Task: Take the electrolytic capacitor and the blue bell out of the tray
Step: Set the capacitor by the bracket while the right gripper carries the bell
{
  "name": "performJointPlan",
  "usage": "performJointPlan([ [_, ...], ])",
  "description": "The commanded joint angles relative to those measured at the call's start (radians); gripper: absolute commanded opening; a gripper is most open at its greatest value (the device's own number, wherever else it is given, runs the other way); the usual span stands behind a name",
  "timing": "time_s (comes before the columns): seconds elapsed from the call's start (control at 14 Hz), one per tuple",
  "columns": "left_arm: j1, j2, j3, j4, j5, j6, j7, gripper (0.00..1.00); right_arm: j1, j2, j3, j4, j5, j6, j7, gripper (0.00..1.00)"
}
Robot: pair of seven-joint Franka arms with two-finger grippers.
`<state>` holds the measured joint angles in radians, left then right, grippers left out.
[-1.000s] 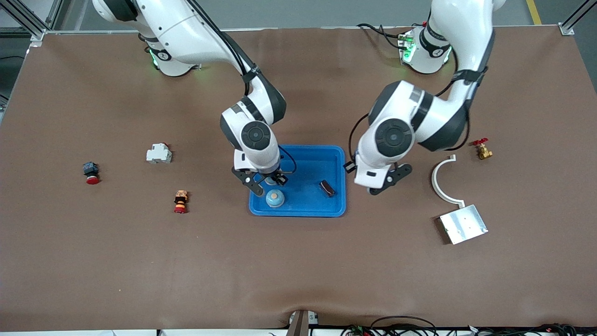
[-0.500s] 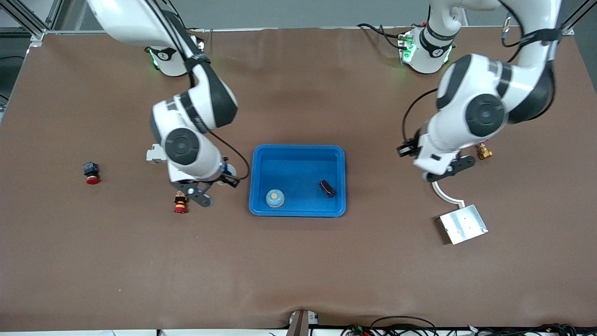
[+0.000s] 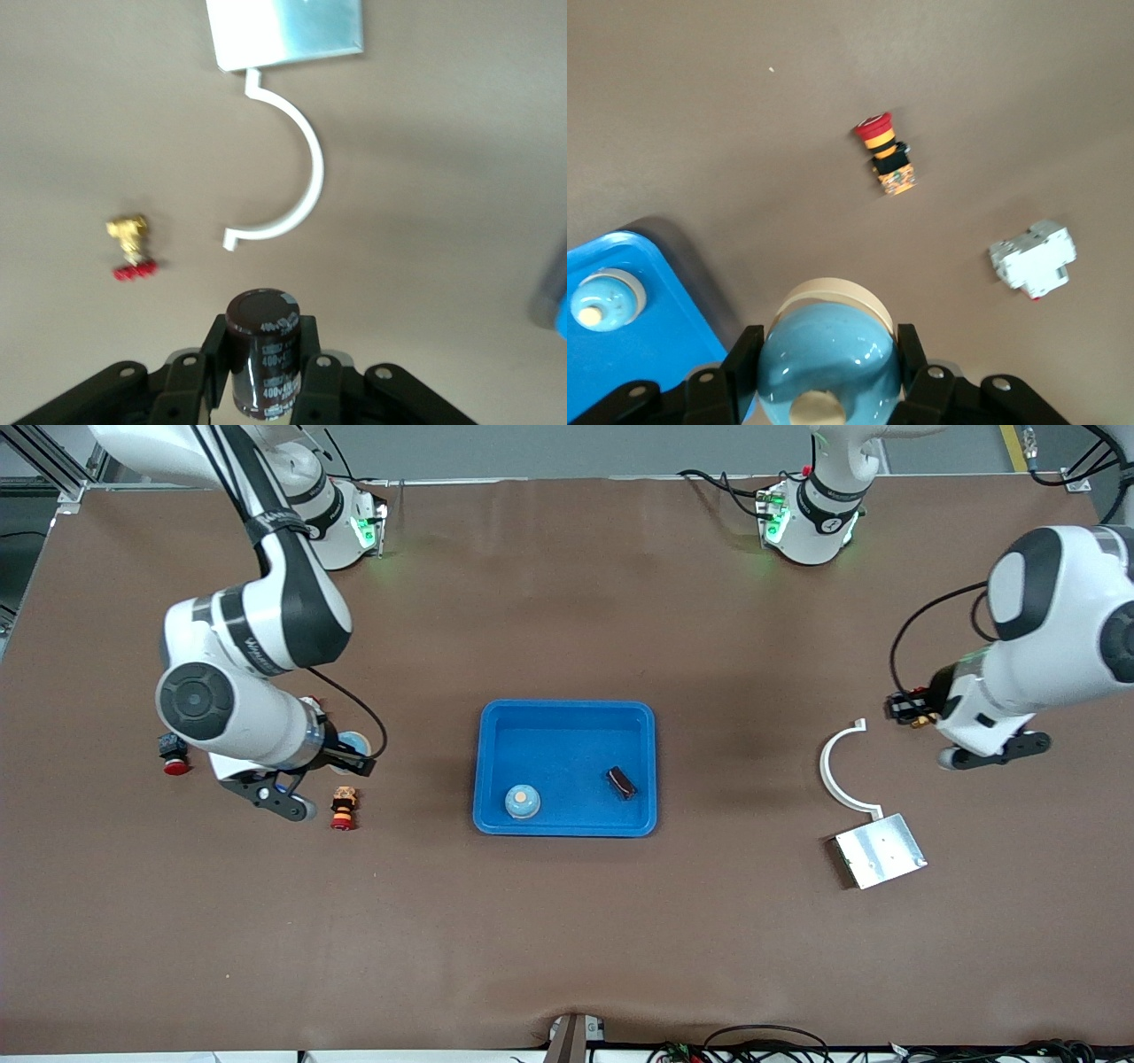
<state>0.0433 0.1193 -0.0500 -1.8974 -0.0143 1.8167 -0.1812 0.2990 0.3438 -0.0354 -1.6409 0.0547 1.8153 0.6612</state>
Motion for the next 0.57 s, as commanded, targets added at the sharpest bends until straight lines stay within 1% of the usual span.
performJointPlan([
  [0.0,0.05,0.009,-0.013,-0.043,0.043,0.096,0.063,0.0,-0.07,-0.055,0.017,-0.05,0.002,0.001,-0.128,0.0],
  [0.14,0.058,0.061,-0.011,-0.043,0.063,0.171,0.068,0.0,-0.119,-0.063,0.014,-0.056,0.001,-0.001,-0.242,0.0],
  [0.36,0.087,0.138,-0.011,-0.049,0.077,0.268,0.083,0.0,-0.243,-0.095,0.014,-0.07,0.001,-0.036,-0.498,0.0],
  [0.5,0.087,0.186,-0.011,-0.074,0.105,0.34,0.089,0.0,-0.325,-0.098,0.014,-0.071,0.001,-0.054,-0.63,0.0],
])
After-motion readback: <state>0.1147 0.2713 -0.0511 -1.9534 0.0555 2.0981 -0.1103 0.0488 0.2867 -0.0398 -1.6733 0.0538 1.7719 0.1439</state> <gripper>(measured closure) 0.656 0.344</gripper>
